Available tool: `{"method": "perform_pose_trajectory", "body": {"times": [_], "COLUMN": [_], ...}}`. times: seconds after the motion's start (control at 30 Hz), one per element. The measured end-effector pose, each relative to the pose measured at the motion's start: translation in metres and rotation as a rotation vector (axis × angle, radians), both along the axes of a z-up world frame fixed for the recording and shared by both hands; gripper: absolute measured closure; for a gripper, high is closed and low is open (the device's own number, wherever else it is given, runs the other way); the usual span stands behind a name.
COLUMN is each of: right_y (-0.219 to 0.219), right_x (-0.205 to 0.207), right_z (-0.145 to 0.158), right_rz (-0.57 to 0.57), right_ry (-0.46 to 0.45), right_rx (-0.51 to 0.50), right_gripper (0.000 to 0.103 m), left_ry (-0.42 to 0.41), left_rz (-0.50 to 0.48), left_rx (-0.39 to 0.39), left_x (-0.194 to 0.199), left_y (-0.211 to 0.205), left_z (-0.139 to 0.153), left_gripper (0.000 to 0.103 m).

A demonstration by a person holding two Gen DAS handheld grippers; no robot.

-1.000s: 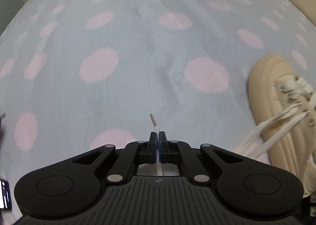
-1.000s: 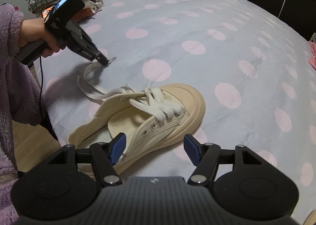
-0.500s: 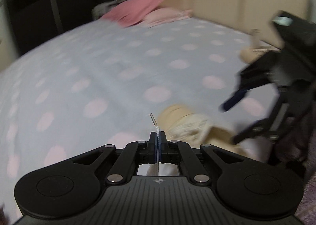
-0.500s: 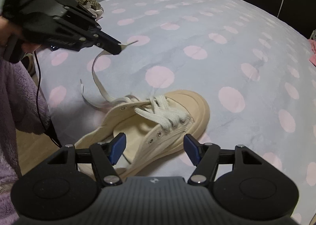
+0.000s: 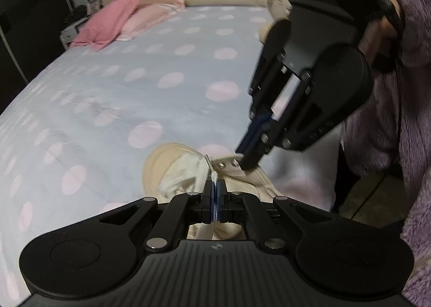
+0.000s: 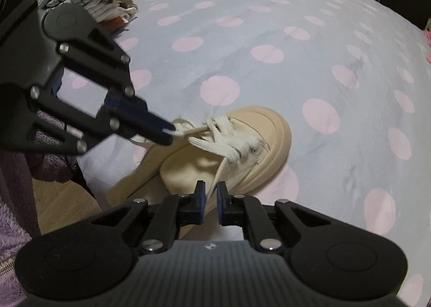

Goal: Lace up shoes with both hands
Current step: 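Move the left gripper back to the sneaker eyelets and grasp the lace tip, then push the lace tip into an eyelet with the left gripper while the right gripper pinches it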

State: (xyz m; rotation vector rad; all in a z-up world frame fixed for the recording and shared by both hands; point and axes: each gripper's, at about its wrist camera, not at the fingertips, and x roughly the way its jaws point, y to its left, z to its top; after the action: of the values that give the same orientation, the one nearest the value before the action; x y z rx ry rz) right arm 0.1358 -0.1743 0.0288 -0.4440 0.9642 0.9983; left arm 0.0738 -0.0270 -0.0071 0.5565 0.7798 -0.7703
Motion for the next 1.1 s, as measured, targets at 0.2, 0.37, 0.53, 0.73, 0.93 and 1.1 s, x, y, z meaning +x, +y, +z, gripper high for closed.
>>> {"method": "perform_pose_trajectory", "body": {"times": [0.2, 0.37, 0.53, 0.73, 0.93, 1.1], "right_y": [-0.002, -0.003, -0.003, -0.002, -0.005, -0.012], "right_x": [0.004, 0.005, 0.006, 0.006, 0.003, 0.003], "right_z": [-0.003, -0.004, -0.005, -0.004, 0.003, 0.014], "right_rz": [-0.017, -0.015, -0.017, -0.008, 0.020, 0.036], "right_ry": [0.019, 0.022, 0.027, 0.023, 0.010, -0.048], "right_rx": [-0.009, -0.005, -0.003, -0.005, 0.013, 0.027], "right_gripper": [0.093, 0.093, 0.093, 0.093, 0.093, 0.092], "left_ry": [0.028, 0.044, 0.054, 0.054, 0.037, 0.036], "left_rz": [-0.024, -0.034, -0.043, -0.037, -0.016, -0.004], "left_rx": [0.031, 0.039, 0.044, 0.044, 0.041, 0.036], "left_x": [0.004, 0.008, 0.011, 0.016, 0.020, 0.024], "left_y": [-0.007, -0.011, -0.014, -0.017, -0.018, -0.018], "left_z": [-0.013, -0.020, -0.022, -0.023, -0.022, -0.021], "left_gripper": [0.103, 0.103, 0.103, 0.103, 0.103, 0.103]}}
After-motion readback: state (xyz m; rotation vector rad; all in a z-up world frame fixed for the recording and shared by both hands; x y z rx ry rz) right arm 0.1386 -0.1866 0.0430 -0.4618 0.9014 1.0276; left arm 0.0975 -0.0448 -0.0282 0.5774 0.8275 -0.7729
